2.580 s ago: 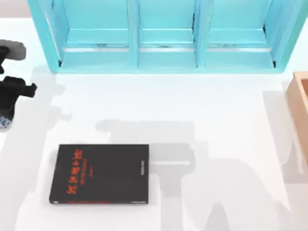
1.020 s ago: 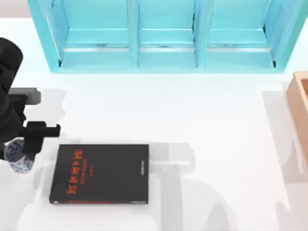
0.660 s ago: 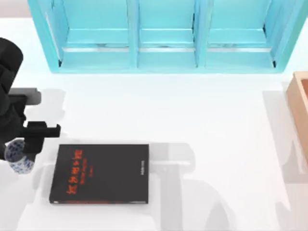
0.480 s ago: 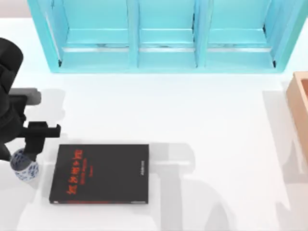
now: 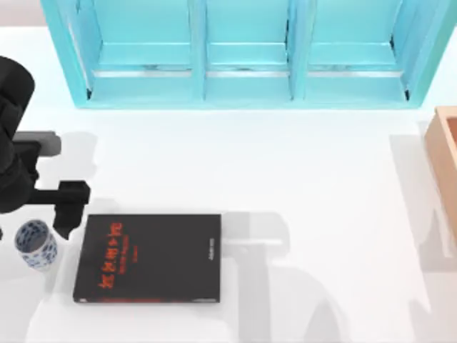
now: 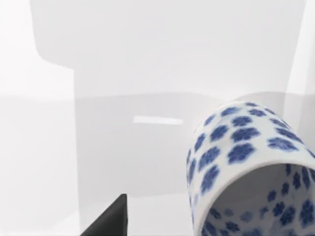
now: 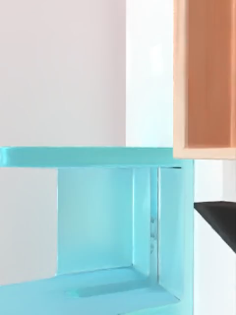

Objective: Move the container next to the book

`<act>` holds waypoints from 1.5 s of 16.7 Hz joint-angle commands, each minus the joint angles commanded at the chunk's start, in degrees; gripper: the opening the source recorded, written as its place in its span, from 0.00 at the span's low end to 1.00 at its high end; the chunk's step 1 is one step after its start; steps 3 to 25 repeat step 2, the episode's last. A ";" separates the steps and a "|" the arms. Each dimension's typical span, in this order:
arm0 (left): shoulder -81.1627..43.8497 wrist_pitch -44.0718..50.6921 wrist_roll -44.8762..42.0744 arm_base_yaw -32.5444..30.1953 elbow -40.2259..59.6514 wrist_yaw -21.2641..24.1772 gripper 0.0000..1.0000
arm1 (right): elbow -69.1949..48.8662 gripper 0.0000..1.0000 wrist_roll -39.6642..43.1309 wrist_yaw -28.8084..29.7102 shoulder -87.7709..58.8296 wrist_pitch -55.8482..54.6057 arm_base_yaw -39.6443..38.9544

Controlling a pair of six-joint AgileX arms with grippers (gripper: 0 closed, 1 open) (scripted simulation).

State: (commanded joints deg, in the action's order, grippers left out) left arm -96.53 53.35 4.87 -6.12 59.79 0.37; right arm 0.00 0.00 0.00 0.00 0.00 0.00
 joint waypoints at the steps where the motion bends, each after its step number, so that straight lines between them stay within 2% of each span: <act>1: 0.00 0.00 0.00 0.00 0.00 0.00 1.00 | 0.00 1.00 0.00 0.00 0.00 0.00 0.00; 25: 0.00 0.00 0.00 0.00 0.00 0.00 1.00 | 0.00 1.00 0.00 0.00 0.00 0.00 0.00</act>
